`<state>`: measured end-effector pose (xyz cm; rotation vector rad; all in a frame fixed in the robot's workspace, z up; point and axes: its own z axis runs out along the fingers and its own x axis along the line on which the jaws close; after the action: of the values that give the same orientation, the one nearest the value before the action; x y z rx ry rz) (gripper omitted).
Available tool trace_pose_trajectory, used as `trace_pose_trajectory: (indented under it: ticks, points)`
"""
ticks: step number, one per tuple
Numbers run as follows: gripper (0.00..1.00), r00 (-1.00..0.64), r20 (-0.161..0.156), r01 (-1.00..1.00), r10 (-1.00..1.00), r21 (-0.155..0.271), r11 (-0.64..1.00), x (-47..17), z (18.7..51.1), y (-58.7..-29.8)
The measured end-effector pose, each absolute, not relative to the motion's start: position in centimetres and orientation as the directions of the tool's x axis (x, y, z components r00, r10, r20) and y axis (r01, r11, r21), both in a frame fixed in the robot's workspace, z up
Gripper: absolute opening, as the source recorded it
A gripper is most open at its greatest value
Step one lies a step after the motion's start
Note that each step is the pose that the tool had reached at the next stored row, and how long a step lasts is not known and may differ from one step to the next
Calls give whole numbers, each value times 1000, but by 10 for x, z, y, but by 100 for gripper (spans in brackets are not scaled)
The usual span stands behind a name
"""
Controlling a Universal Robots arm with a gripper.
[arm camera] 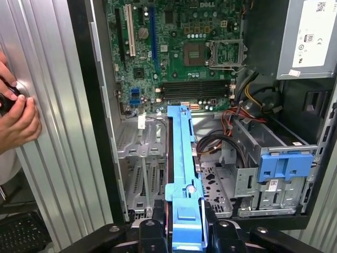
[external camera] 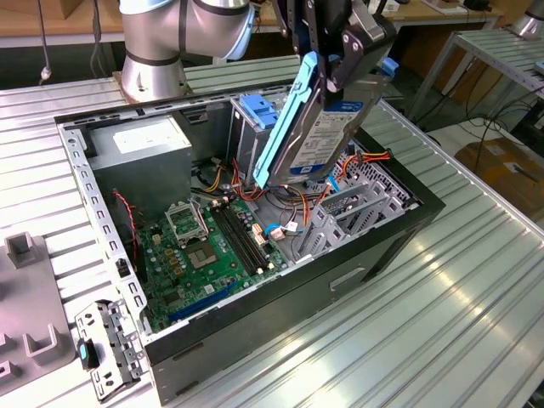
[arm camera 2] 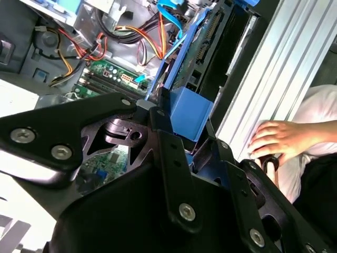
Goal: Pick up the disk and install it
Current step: 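Insert the disk into the insertion slot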
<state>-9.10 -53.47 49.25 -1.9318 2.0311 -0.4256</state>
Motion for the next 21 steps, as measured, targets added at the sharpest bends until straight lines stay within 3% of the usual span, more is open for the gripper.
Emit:
trace_pose_trajectory:
  ticks: [5, 16, 21]
  points:
    - [37, -46, -18, -896, -999, -440, 49, -91, 490, -550]
    - [37, -45, -18, -892, -999, -450, 49, -70, 476, -553]
    - [37, -44, -20, -876, -999, -481, 48, -70, 475, -555]
